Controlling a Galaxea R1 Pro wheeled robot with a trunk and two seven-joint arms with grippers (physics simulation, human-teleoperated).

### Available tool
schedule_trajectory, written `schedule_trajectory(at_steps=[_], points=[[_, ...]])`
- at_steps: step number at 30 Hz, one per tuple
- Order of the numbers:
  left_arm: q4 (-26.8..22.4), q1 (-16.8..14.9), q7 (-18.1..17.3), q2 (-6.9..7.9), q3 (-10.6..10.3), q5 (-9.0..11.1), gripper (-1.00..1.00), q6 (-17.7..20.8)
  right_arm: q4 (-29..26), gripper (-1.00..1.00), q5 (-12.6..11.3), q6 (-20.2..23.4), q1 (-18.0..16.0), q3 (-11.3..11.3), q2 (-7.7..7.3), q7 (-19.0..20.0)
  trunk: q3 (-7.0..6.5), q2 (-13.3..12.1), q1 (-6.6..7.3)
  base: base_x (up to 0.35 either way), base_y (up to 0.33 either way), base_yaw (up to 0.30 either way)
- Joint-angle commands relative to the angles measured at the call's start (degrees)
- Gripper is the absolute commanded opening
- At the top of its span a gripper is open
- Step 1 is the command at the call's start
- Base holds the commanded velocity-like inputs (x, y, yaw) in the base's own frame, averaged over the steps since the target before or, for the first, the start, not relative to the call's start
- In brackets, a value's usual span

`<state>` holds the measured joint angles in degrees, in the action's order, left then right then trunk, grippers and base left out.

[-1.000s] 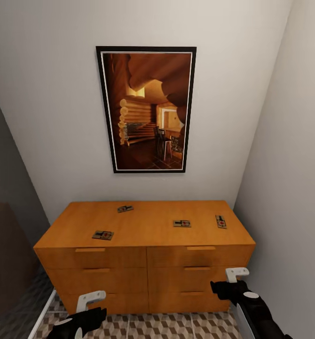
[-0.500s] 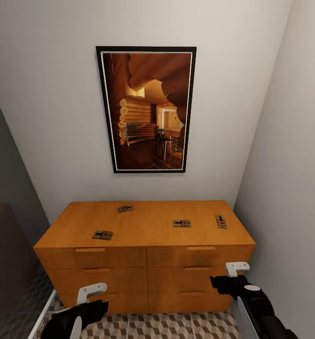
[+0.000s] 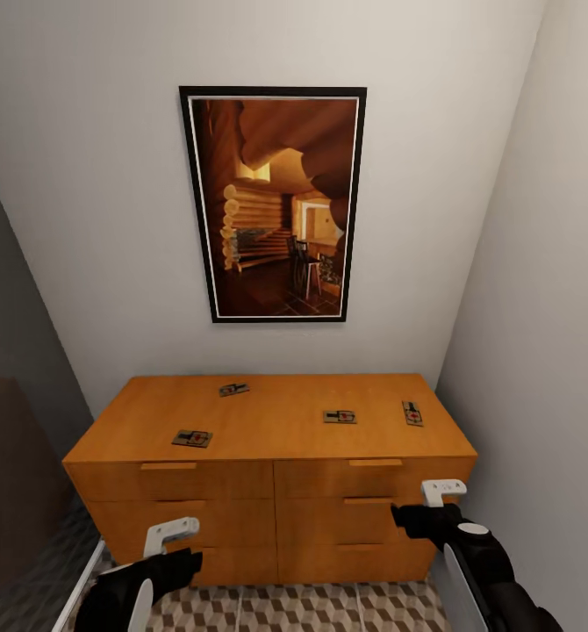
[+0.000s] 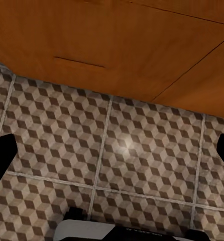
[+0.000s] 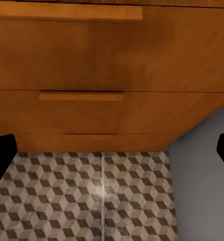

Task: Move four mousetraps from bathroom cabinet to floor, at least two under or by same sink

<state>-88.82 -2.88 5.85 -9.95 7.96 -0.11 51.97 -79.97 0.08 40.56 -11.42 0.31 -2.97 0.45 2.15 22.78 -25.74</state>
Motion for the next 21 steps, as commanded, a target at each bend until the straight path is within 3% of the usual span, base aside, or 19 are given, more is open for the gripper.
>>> schedule_trajectory(at_steps=[1, 15, 21], points=[[-0.1, -0.3, 0.1, -0.04, 0.0, 0.0, 1.0, 0.3, -0.1, 1.0, 0.0, 0.3, -0.1, 0.0, -0.03, 0.0, 0.14, 0.1, -0.04, 0.0, 0.0, 0.0], [-0.1, -4.5, 0.1, -0.04, -0.2, 0.0, 1.0, 0.3, -0.3, 1.0, -0.2, 0.2, -3.8, 0.0, -0.02, -0.1, 0.14, 0.1, -0.04, 0.0, 0.0, 0.0], [-0.1, -6.4, 0.2, -0.04, -2.6, 0.0, 1.0, 0.2, -0.3, 1.0, -0.2, 0.1, -6.2, 0.0, -0.02, -0.1, 0.14, 0.1, -0.04, 0.0, 0.0, 0.0]])
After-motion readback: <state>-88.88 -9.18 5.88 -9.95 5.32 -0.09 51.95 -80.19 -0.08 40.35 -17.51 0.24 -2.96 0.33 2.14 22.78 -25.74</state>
